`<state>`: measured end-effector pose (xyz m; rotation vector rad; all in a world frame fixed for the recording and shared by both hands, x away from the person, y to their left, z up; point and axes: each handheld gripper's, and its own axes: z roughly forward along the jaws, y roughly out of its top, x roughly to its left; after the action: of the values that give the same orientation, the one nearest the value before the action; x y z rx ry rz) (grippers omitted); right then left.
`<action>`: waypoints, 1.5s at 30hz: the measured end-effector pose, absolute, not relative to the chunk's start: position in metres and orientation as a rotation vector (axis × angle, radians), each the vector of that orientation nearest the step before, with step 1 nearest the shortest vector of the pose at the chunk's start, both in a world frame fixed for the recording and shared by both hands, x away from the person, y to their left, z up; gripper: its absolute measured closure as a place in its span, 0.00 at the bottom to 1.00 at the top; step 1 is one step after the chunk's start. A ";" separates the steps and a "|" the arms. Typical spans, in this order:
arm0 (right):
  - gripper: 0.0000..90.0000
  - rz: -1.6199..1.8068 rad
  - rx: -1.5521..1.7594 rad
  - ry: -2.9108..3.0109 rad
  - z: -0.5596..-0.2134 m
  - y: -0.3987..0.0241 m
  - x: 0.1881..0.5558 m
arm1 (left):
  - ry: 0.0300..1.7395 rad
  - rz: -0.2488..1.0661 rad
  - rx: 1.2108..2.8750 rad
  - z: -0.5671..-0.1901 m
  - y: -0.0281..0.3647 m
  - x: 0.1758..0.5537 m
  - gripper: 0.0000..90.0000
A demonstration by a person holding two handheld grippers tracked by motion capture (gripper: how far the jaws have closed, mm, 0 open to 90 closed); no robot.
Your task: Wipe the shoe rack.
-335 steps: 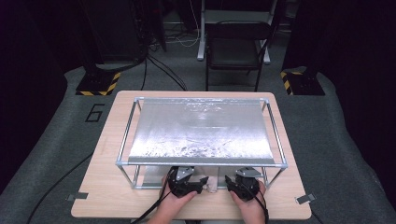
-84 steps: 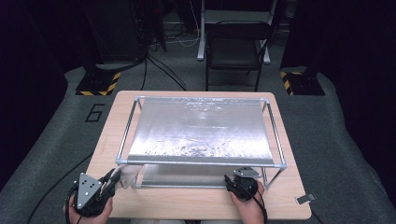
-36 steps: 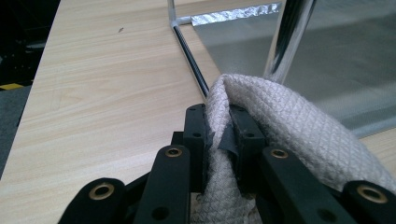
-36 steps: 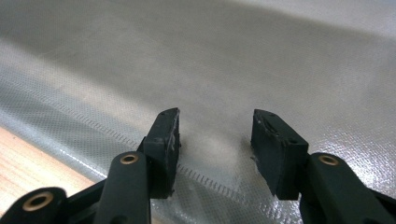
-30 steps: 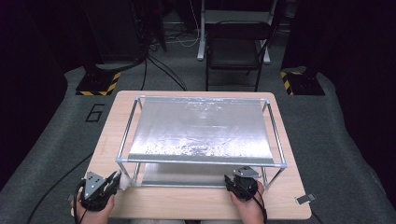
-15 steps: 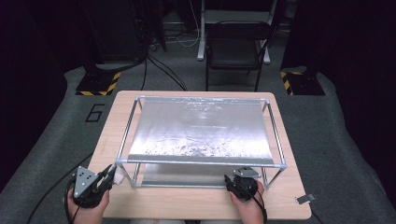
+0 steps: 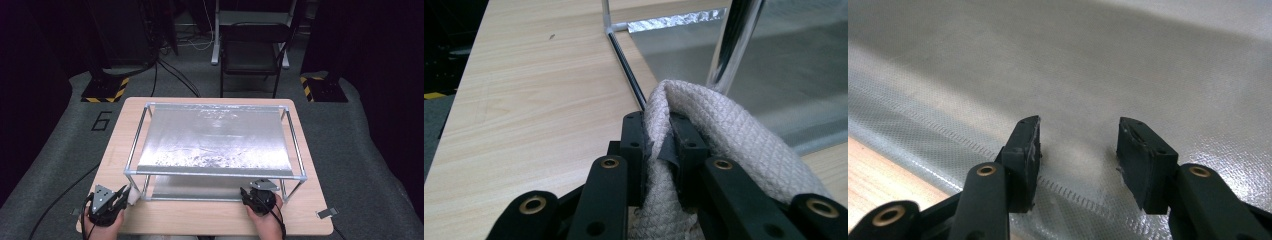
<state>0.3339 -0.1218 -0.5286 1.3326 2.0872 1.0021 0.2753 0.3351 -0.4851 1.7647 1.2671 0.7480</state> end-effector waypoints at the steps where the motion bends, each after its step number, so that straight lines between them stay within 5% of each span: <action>1: 0.57 1.002 1.332 2.087 -0.529 -0.122 0.334 | 1.269 0.743 1.761 -0.486 0.335 0.275 0.88; 45: 0.58 1.002 1.333 2.087 -0.529 -0.122 0.334 | 1.134 0.834 1.661 -0.372 0.345 0.256 0.87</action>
<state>0.3339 -0.1217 -0.5286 1.3326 2.0867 1.0025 0.2563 0.3447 -0.3716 1.6613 1.1342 0.8337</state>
